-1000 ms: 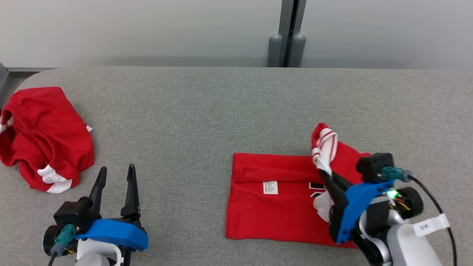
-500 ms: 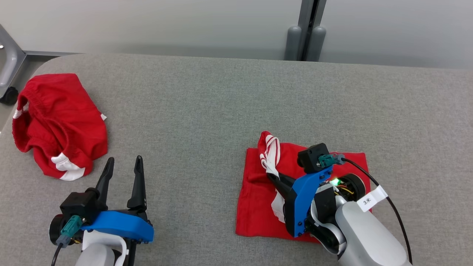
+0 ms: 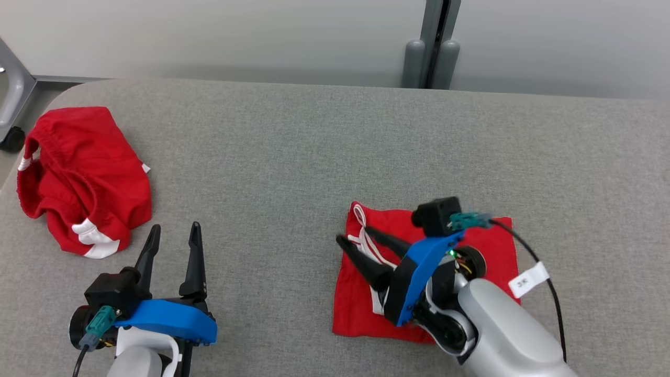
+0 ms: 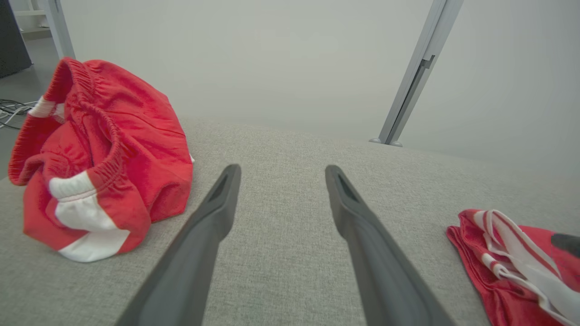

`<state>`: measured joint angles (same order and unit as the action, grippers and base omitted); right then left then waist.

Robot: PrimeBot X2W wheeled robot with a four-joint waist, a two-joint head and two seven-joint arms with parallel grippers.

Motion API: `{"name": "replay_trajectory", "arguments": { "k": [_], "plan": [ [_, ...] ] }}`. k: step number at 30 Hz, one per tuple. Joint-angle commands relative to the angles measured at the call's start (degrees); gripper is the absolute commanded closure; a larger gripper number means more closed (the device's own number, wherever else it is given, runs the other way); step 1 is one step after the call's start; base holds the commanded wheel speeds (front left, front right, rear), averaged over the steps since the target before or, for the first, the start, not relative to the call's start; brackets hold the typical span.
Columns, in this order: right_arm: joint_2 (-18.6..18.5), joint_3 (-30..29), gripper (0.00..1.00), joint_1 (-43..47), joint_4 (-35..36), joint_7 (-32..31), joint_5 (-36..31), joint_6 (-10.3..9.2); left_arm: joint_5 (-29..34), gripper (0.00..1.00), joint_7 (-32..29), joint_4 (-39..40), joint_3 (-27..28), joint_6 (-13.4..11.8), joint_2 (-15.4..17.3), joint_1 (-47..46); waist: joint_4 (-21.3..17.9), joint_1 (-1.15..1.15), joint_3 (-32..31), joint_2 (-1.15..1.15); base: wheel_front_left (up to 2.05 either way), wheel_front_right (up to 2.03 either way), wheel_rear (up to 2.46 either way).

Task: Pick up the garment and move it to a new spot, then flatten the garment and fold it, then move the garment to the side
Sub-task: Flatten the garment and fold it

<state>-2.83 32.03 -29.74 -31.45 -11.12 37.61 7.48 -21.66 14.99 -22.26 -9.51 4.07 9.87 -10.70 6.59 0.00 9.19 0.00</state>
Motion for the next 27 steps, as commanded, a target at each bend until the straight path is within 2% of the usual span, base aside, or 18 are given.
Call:
{"name": "replay_trajectory", "arguments": {
  "k": [1, 3, 6, 9, 11, 16, 18, 22, 27],
  "plan": [
    [-0.13, -0.06, 0.00, -1.44, 1.57, 1.72, 2.53, 0.03, 0.28, 0.00, 0.25, -0.03, 0.38, 0.24, 0.02, 0.02, -0.13, 0.00, -0.24, 0.00, 0.00, 0.00, 0.00],
    [-0.17, -0.70, 0.00, -2.00, 4.06, 5.04, 6.11, 0.03, 0.38, 0.00, 0.26, 0.00, 0.48, 0.26, 0.08, 0.27, -0.28, 0.00, -0.63, 0.00, 0.00, 0.00, 0.00],
    [-0.22, -3.74, 0.00, -2.29, 7.20, 8.99, 6.25, 0.03, 0.53, 0.00, 0.25, 0.12, 0.67, 0.15, 0.19, 0.87, -0.62, 0.00, -1.27, 0.00, 0.00, 0.00, 0.00],
    [-0.74, -10.72, 0.00, -0.64, 9.98, 11.27, 0.83, 0.03, 0.58, 0.00, 0.26, 0.49, 0.93, -0.17, 0.27, 1.45, -1.10, 0.00, -1.94, 0.00, 0.00, 0.00, 0.00],
    [-2.33, -15.82, 0.00, 1.80, 12.14, 11.38, -4.25, 0.02, 0.55, 0.00, 0.26, 0.66, 1.05, -0.35, 0.29, 2.16, -1.41, 0.00, -2.35, 0.00, 0.00, 0.00, 0.00],
    [-4.37, -27.20, 0.00, 9.57, 19.13, 9.38, -16.54, 0.03, 0.29, 0.00, 0.26, 1.25, 1.70, -0.49, 0.46, 3.18, -2.16, 0.00, -3.06, 0.00, 0.00, 0.00, 0.00],
    [-4.12, -30.23, 0.00, 13.46, 21.35, 8.81, -20.35, 0.03, 0.27, 0.00, 0.25, 1.40, 1.81, -0.48, 0.46, 3.37, -2.38, 0.00, -3.31, 0.00, 0.00, 0.00, 0.00],
    [-2.93, -32.72, 0.00, 19.86, 23.33, 7.78, -26.91, 0.03, 0.44, 0.00, 0.25, 1.65, 1.68, -0.38, 0.53, 3.26, -2.59, 0.00, -3.45, 0.00, 0.00, 0.00, 0.00],
    [-0.82, -29.28, 0.00, 24.27, 20.68, 7.70, -30.63, 0.03, 0.52, 0.00, 0.25, 1.65, 1.32, -0.11, 0.54, 2.76, -2.50, 0.00, -3.22, 0.00, 0.00, 0.00, 0.00]
  ]
}}
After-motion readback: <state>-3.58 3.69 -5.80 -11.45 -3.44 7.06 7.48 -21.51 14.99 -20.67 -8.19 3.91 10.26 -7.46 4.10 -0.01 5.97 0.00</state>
